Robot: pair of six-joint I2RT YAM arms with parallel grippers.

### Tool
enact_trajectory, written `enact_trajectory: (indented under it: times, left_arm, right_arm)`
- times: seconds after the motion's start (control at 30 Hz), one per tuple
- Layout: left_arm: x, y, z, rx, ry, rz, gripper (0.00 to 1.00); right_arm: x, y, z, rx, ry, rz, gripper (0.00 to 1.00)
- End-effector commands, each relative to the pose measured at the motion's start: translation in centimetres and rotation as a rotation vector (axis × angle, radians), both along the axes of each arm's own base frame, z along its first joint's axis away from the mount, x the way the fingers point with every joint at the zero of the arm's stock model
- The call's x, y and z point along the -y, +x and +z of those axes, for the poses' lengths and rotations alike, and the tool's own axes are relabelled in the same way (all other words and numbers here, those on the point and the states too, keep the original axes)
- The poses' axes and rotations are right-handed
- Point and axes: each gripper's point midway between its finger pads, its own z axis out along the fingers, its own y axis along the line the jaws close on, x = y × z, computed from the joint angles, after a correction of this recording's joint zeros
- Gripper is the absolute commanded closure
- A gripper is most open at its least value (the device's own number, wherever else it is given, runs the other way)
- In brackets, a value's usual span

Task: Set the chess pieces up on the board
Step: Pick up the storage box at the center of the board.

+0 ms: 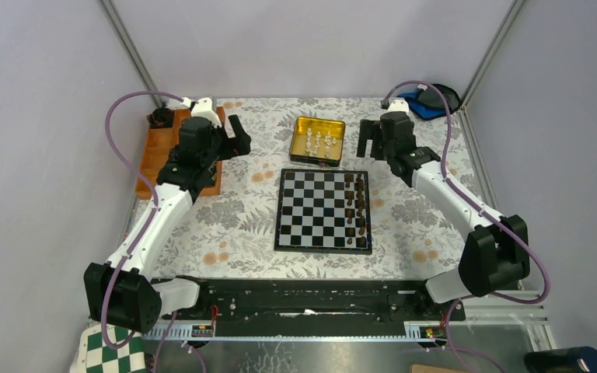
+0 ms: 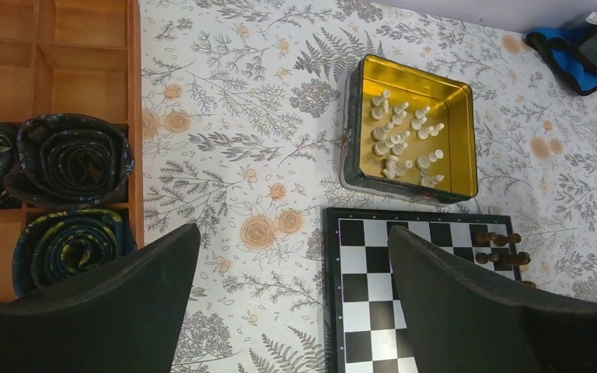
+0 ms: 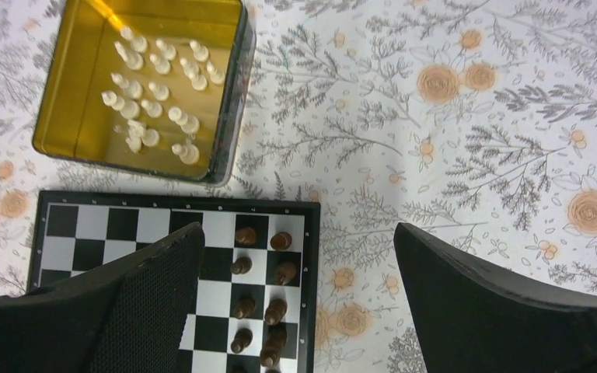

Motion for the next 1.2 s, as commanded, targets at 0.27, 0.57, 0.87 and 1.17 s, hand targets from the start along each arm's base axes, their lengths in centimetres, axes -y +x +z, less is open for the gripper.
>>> enact_trajectory:
  times: [0.27, 0.57, 0.87, 1.17]
  left_arm:
    - [0.4, 1.0, 1.7, 0.072, -0.011, -0.003, 0.01]
    - [0.4, 2.1, 0.5, 0.028, -0.029, 0.028, 0.01]
    - [0.1, 2.4, -0.6, 0.012, -0.017, 0.046, 0.01]
    - [0.6, 2.6, -1.7, -0.010, -0.024, 0.025, 0.01]
  right_arm:
    - [-1.1, 4.0, 2.2, 0.082, -0.010, -0.017, 0.00]
    - [-4.1, 8.1, -0.6, -0.032, 0.011, 0.025, 0.02]
    - [-6.5, 10.7, -3.6, -0.113, 0.044, 0.065, 0.04]
    - [-7.0, 11.5, -7.4, -0.181, 0.044, 0.054, 0.11]
